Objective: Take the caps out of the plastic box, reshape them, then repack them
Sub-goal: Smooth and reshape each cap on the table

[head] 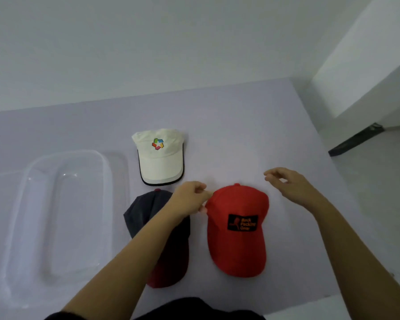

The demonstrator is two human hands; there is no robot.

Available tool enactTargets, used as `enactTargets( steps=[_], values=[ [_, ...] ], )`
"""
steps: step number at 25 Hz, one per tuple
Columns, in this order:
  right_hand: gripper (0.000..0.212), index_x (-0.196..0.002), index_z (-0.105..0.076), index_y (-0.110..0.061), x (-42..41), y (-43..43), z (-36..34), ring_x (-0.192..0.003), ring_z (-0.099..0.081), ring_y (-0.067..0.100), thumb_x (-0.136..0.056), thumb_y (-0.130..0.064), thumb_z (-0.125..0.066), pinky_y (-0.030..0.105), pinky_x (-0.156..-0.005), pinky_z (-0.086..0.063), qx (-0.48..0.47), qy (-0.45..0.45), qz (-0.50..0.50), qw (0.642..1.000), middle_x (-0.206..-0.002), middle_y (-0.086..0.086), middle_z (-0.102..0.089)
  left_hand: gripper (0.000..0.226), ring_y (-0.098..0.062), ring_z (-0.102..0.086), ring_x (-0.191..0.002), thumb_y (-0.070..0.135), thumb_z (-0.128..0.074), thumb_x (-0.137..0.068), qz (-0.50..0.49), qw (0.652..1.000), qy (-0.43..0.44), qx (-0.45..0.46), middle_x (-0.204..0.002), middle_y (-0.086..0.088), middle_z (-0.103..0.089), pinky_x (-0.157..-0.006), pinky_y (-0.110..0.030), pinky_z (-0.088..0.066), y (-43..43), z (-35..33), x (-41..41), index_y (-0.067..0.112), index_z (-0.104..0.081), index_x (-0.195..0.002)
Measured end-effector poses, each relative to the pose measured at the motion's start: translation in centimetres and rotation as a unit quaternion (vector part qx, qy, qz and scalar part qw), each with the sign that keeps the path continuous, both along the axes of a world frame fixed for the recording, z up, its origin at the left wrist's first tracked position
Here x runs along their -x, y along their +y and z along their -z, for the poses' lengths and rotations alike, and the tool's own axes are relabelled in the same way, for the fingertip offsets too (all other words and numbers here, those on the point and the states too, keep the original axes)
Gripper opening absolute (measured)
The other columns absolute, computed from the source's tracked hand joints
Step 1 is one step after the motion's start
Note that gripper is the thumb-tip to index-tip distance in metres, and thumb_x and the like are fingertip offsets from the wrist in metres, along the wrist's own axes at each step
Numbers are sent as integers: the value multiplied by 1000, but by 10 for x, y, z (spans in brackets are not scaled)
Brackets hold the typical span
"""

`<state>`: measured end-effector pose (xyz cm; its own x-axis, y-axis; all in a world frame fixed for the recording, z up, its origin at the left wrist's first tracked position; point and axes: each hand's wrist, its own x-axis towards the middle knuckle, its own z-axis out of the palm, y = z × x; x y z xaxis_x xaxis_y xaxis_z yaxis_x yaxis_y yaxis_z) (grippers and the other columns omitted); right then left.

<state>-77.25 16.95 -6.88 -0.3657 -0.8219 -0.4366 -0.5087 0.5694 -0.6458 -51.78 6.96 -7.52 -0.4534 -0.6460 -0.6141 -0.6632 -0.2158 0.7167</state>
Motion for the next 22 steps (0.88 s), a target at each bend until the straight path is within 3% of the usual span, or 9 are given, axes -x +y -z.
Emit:
enactTargets(
  steps=[2, 4, 7, 12, 15, 19, 20, 22],
  values=[
    [32, -121, -55, -22, 2, 33, 11, -93, -57, 6, -93, -37, -50, 21, -68, -47, -51, -58, 7, 997, -118, -8, -56, 53, -4, -61, -49, 36, -54, -92, -22, 998, 8, -55, -121, -10, -60, -38, -13, -38, 23, 16, 10, 10, -42, -136],
    [35, -125, -51, -22, -9, 48, 25, -91, -57, 7, -94, -37, -49, 19, -64, -46, -56, -115, 19, 992, -117, -9, -53, 44, -14, -63, -62, 37, -54, -92, -67, 989, 41, -123, -111, -12, -64, -40, -17, -38, 36, 27, 16, 10, -47, -127],
    [26, -113, -56, -19, -30, 49, 42, -66, -50, 4, -96, -35, -45, 20, -60, -42, -23, -176, 60, 982, -91, -9, -56, 17, -11, -59, -66, 26, -51, -95, -164, 957, 125, -203, -94, -6, -58, -53, -17, -51, 50, 32, 18, 13, -51, -106],
    [23, -85, -52, -23, -40, 46, 50, -60, -44, 5, -99, -33, -37, 22, -62, -41, 12, -242, 73, 967, -69, -9, -47, 17, -10, -52, -61, 27, -46, -97, -195, 964, 133, -126, -78, -4, -51, -60, -22, -50, 57, 43, 11, 10, -50, -98],
    [20, -90, -55, -25, -34, 44, 52, -69, -47, 5, -98, -33, -39, 21, -66, -41, 29, -209, 67, 975, -78, -10, -51, 16, -10, -52, -62, 28, -46, -97, -212, 963, 134, -101, -80, -4, -52, -63, -25, -49, 61, 44, 13, 13, -50, -98],
    [26, -120, -54, -21, -20, 64, 74, -97, -55, 9, -96, -27, -46, 24, -84, -43, 58, -188, 53, 979, -113, -7, -58, 16, -10, -51, -66, 28, -43, -99, -242, 946, 171, -129, -84, -3, -51, -67, -26, -50, 65, 45, 14, 13, -50, -101],
    [22, -116, -57, -20, -21, 69, 82, -99, -56, 9, -96, -23, -47, 25, -88, -42, 70, -171, 51, 981, -111, -5, -60, 16, -10, -51, -67, 26, -42, -99, -250, 941, 185, -136, -84, -3, -51, -68, -26, -49, 67, 46, 15, 13, -50, -100],
    [14, -94, -57, -20, -29, 72, 85, -82, -54, 7, -97, -20, -43, 24, -80, -42, 101, -155, 80, 979, -89, -5, -59, 15, -10, -50, -67, 25, -39, -100, -258, 932, 209, -143, -82, -3, -50, -69, -26, -49, 72, 46, 18, 13, -49, -99]
  ],
)
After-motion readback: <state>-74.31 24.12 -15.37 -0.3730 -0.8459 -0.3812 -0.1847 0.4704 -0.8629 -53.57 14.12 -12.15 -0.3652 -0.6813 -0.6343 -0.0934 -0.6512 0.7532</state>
